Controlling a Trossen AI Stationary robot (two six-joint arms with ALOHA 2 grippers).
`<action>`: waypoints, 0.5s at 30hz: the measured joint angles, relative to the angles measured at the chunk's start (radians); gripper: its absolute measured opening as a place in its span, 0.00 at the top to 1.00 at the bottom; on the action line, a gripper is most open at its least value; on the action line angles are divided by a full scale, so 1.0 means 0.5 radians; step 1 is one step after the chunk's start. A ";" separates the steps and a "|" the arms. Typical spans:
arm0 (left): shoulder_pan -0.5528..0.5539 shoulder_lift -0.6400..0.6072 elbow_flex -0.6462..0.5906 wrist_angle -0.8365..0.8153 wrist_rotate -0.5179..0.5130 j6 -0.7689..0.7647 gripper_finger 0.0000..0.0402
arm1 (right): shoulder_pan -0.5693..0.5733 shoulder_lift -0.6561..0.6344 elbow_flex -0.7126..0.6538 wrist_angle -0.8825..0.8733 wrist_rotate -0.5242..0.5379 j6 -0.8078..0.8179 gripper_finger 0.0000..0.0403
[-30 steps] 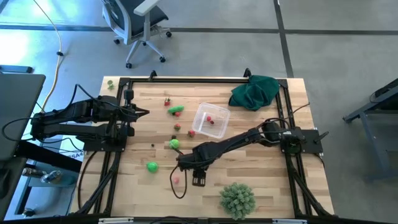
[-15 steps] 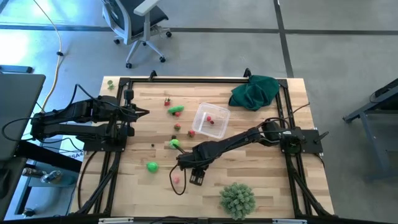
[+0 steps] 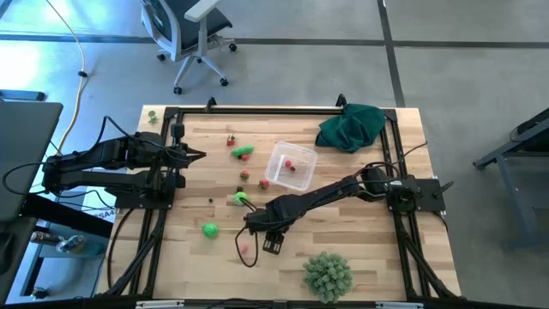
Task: Pick and placing Produce into tupperware
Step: Put the red strawberry into the transparent bin
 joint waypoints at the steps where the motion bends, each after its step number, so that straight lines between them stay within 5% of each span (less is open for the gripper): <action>1: 0.000 0.001 0.000 0.000 0.001 0.000 0.98 | 0.000 0.000 0.000 0.000 0.018 0.007 0.55; 7: -0.001 0.000 0.000 0.000 0.000 0.000 0.98 | 0.003 0.000 -0.001 0.001 0.009 0.051 0.44; 15: 0.000 0.001 0.000 0.000 0.000 0.000 0.98 | 0.034 0.000 -0.002 0.052 -0.026 0.052 0.42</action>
